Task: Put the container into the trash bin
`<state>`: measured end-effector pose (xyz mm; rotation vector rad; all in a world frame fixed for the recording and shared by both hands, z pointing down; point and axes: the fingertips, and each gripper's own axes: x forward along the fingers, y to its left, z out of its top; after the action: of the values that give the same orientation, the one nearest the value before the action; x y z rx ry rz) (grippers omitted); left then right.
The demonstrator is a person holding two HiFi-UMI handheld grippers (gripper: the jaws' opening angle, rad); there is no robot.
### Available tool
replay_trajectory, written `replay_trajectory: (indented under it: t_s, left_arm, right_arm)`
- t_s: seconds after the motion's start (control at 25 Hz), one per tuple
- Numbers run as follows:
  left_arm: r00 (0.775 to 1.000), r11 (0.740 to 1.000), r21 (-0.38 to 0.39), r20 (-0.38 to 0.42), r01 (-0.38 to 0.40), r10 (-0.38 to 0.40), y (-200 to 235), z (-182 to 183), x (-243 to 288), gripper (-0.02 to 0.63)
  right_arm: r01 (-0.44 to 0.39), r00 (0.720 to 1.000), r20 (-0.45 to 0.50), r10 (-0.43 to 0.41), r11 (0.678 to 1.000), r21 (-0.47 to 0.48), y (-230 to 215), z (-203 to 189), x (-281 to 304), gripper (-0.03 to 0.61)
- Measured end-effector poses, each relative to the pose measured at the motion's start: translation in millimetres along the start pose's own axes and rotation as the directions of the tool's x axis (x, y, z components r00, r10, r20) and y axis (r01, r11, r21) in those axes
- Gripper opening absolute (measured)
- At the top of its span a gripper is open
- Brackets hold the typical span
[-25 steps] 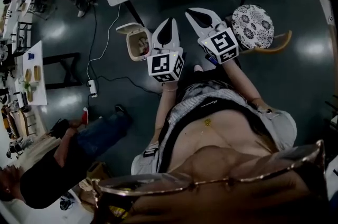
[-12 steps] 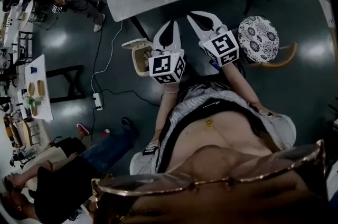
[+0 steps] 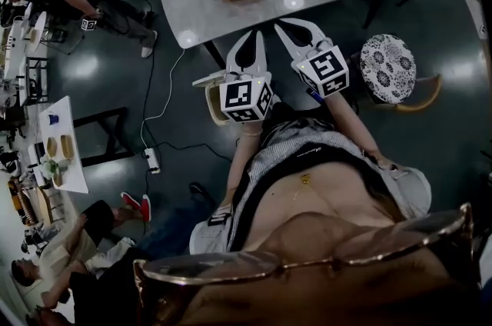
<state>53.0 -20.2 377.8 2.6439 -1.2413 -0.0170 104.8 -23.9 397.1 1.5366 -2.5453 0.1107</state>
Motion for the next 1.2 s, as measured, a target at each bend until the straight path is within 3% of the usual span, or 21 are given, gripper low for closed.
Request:
replay_trajectory:
  t_s: [0.64,0.92,1.2]
  left_arm:
    - [0.999,0.999,-0.040,-0.036,0.031,-0.032,75,-13,21,0.002]
    - [0.999,0.998,-0.055,-0.043,0.001,-0.003,94,-15,42,0.002]
    - [0.998,0.999,-0.047,-0.057,-0.020,0.017,112,-11,95,0.001]
  right_arm:
    - [0.047,0.996,-0.078,-0.047,0.999,-0.002,2,-12,75,0.025]
    - [0.017,0.994,-0.106,-0.018,1.000,-0.009,-12,-10,103,0.025]
    - [-0.010,0.994,-0.107,0.009,1.000,-0.008,-52,-12,145,0.025]
